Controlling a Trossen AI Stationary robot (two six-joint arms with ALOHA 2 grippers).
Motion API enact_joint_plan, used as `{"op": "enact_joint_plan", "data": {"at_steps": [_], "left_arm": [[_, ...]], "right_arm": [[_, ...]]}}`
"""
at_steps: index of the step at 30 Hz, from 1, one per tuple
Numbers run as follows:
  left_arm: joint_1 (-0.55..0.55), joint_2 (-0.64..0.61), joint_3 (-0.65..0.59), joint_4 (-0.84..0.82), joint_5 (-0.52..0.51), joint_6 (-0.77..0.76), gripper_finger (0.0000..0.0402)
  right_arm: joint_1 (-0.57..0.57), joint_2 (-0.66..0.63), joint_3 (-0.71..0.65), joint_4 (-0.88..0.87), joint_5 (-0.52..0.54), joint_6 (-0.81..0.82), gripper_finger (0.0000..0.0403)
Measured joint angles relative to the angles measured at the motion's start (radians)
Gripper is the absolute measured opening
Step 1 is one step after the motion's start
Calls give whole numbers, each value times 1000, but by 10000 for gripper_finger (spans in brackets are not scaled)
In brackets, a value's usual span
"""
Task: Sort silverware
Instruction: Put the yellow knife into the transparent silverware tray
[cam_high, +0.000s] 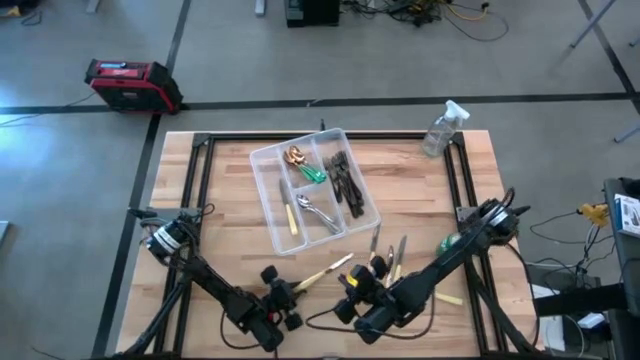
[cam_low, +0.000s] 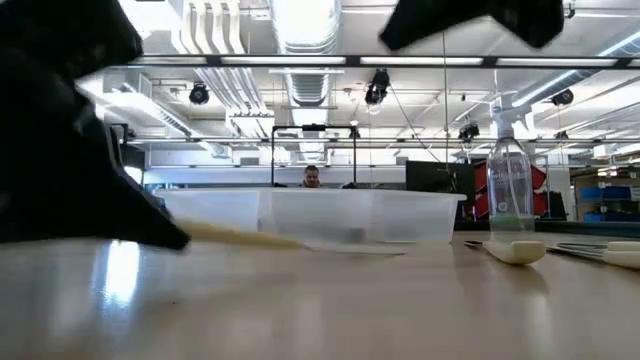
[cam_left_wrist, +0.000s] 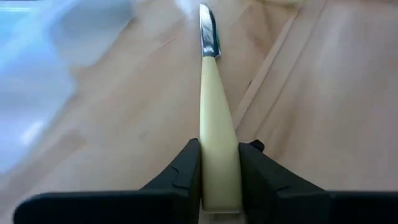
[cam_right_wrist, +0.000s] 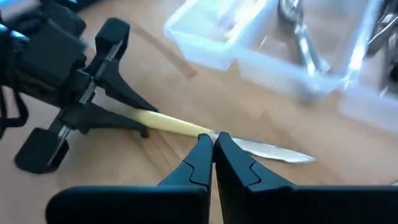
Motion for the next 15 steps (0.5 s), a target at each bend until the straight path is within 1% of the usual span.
{"op": "enact_joint_plan", "data": {"at_steps": [5, 11, 13, 15], "left_arm": [[-17, -138, 1, -191, -1, -8, 61], [-32, -332, 4, -341, -18, 41, 61], [-29, -399, 4, -451, -24, -2, 61], [-18, -457, 4, -605, -35, -109, 61]], "right_arm": [[26, -103, 0, -32, 67, -67, 0], [43, -154, 0, -33, 111, -123, 0], [44, -154, 0, -38, 117, -124, 0], [43, -150, 0, -44, 118, -117, 0]]}}
